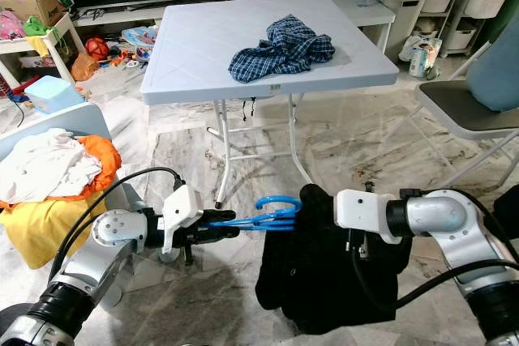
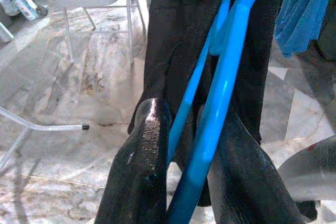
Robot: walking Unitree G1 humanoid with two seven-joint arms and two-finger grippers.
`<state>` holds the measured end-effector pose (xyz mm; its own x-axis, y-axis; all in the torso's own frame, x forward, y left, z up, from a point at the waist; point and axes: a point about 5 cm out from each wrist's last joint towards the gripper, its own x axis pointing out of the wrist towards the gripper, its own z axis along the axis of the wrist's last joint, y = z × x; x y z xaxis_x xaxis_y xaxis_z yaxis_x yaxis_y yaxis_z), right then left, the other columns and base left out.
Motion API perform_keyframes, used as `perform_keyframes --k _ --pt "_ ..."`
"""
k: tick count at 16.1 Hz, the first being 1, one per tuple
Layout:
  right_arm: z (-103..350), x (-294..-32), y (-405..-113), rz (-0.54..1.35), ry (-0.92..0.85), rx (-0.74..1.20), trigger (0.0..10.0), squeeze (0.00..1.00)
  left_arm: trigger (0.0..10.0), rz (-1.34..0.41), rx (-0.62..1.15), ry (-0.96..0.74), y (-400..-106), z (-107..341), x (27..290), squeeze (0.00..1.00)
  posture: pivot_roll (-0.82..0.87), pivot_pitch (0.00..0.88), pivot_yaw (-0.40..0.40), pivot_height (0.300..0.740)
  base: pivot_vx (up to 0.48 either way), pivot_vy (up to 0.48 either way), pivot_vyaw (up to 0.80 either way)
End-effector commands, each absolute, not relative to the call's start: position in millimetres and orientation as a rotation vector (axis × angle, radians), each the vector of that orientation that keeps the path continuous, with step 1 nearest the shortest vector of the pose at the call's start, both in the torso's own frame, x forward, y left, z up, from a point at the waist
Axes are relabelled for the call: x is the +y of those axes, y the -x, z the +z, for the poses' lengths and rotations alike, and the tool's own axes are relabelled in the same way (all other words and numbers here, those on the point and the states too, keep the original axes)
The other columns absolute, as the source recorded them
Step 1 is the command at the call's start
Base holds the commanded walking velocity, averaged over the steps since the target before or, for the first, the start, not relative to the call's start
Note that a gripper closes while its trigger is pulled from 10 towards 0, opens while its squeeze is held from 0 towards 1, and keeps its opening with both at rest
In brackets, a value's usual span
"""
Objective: Hang hanger
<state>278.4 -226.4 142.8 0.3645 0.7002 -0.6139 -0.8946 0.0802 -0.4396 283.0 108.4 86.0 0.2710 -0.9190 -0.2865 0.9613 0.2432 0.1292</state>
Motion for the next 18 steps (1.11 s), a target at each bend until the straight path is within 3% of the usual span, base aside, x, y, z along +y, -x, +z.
perform_keyframes --k 1,4,5,6,18 --pt "160 -226 -289 1.145 0.892 0.191 10.0 0.0 0.0 -1.342 0.171 -0.343 -280 83 104 0.0 -0.2 0.0 0.058 0.74 0.0 0.0 0.0" --pt "156 -226 -295 1.117 0.863 0.177 10.0 0.0 0.0 -1.297 0.145 -0.355 -284 82 104 0.0 -0.2 0.0 0.055 0.74 0.0 0.0 0.0" --pt "156 -226 -297 1.102 0.848 0.172 10.0 0.85 0.0 -1.274 0.131 -0.357 -286 83 105 0.0 -0.2 0.0 0.055 0.74 0.0 0.0 0.0" --pt "157 -226 -298 1.097 0.835 0.166 10.0 1.0 0.0 -1.247 0.112 -0.349 -289 84 105 0.0 -0.2 0.0 0.055 0.74 0.0 0.0 0.0" --pt "168 -227 -343 0.729 0.937 0.035 10.0 1.0 0.0 -0.763 0.044 -0.062 -322 89 125 0.0 -0.18 0.0 0.04 0.74 0.0 0.0 0.0"
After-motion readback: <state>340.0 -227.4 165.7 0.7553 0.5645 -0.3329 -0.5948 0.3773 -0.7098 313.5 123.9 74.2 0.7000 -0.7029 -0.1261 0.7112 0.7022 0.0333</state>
